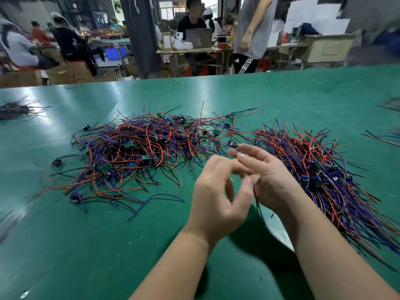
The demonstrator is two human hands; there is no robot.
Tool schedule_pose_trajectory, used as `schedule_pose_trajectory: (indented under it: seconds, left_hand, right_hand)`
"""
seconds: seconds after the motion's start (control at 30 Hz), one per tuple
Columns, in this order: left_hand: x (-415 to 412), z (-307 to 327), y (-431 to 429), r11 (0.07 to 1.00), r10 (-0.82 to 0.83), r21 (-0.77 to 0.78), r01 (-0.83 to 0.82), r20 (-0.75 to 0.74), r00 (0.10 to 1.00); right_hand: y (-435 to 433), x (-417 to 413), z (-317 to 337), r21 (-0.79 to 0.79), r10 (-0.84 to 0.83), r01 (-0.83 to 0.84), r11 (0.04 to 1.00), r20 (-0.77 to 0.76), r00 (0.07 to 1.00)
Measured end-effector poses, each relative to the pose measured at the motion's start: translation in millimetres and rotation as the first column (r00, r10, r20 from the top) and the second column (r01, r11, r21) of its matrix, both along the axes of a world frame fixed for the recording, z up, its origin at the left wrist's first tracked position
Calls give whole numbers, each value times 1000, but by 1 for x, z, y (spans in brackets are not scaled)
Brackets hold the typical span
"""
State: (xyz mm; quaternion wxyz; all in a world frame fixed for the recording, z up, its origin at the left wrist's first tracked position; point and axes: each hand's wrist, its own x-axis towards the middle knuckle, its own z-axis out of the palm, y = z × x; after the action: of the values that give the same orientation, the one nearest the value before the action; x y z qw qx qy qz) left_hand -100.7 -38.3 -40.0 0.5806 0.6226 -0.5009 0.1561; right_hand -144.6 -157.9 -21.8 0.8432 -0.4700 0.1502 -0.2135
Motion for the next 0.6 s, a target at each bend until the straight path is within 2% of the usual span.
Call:
schedule_pose_trajectory:
  seconds: [0.03,0.1,0.17,0.23,0.3,0.37,0.5,0.6]
  left_hand:
    - [4,-1,-1,998,65,-6,-65,-66,996]
    - [10,-1,-3,995,98,24,-95,-325,941]
    - [15,0,-6,999,-29,0,36,-620,784]
    - [18,1,-8,981,-176,-88,170,-764,620]
    - [19,2,-8,970,-236,-156,187,-793,561]
    - [21,4,-7,973,-231,-173,155,-794,562]
    - [24,6,-4,970,-242,-188,156,-820,519]
    - [30,9,0,976,-210,-157,148,-848,486]
  right_hand:
    - [0,0,0,-12,-22,22,1000,43,999]
    - [1,-5,2,7,-10,9,1000,127,992]
    - [5,-6,5,-16,38,-37,999,148,988]
    - [8,-6,2,-107,82,-70,992,118,990]
    - [13,-5,0,-225,77,-67,972,37,996]
    - [16,-5,-1,-301,51,-58,952,-31,998]
    - [15,-5,-2,-331,34,-66,941,-104,994]
    - [11,-4,-1,-388,-103,12,922,-216,971]
